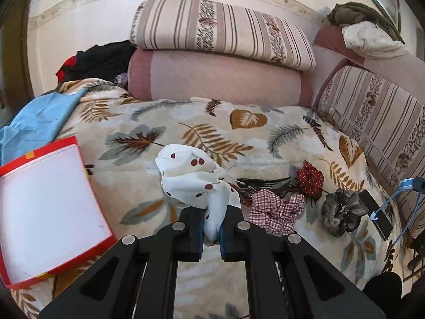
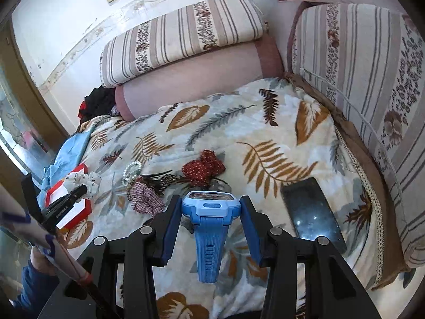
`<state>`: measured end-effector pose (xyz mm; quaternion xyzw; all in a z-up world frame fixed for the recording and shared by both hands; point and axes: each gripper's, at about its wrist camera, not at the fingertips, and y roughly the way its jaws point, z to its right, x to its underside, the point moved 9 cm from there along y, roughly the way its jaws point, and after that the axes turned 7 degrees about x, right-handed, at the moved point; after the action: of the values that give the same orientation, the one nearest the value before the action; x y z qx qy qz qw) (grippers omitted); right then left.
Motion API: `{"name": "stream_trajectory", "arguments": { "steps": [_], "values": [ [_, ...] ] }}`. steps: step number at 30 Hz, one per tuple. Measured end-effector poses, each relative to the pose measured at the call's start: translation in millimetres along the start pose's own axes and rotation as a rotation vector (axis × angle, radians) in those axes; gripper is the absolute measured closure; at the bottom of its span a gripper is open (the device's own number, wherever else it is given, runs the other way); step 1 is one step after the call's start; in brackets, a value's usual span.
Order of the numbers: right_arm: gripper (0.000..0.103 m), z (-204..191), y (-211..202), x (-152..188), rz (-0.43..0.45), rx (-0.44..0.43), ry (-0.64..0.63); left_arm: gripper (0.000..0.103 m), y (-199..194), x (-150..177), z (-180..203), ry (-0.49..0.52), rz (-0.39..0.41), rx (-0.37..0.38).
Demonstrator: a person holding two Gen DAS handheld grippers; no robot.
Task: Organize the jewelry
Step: 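Carry the watch and scrunchie to the red box and release both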
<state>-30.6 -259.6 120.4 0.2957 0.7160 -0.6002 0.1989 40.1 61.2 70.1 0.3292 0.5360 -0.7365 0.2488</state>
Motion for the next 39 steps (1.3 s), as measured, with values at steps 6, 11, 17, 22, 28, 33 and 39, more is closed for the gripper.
{"name": "stream_trajectory", "arguments": {
  "steps": [6, 11, 17, 22, 28, 33, 39],
  "values": [
    [0.055, -24, 5, -3, -0.008, -0.029, -0.029, 0.095, -18, -1, -17, -0.024, 0.024, -0.011],
    [0.055, -62, 9, -9, -0.009, -0.062, -0.094, 0.095, -31, 1, -37, -0.051, 0.036, -0.029],
    [0.055, -133, 20, -12, -0.020, -0.131, -0.185, 0.095, -51, 6, -77, -0.097, 0.054, -0.077],
    [0.055, -204, 34, -11, -0.048, -0.201, -0.268, 0.095, -76, 12, -131, -0.157, 0.077, -0.136],
    [0.055, -311, 48, -13, -0.055, -0.306, -0.355, 0.095, -101, 22, -227, -0.252, 0.072, -0.250],
    [0.055, -398, 65, -20, -0.054, -0.385, -0.400, 0.095, -106, 24, -297, -0.317, 0.049, -0.323],
    [0.055, -495, 117, -19, -0.057, -0.432, -0.440, 0.095, -89, 18, -359, -0.377, 0.013, -0.378]
  ]
}}
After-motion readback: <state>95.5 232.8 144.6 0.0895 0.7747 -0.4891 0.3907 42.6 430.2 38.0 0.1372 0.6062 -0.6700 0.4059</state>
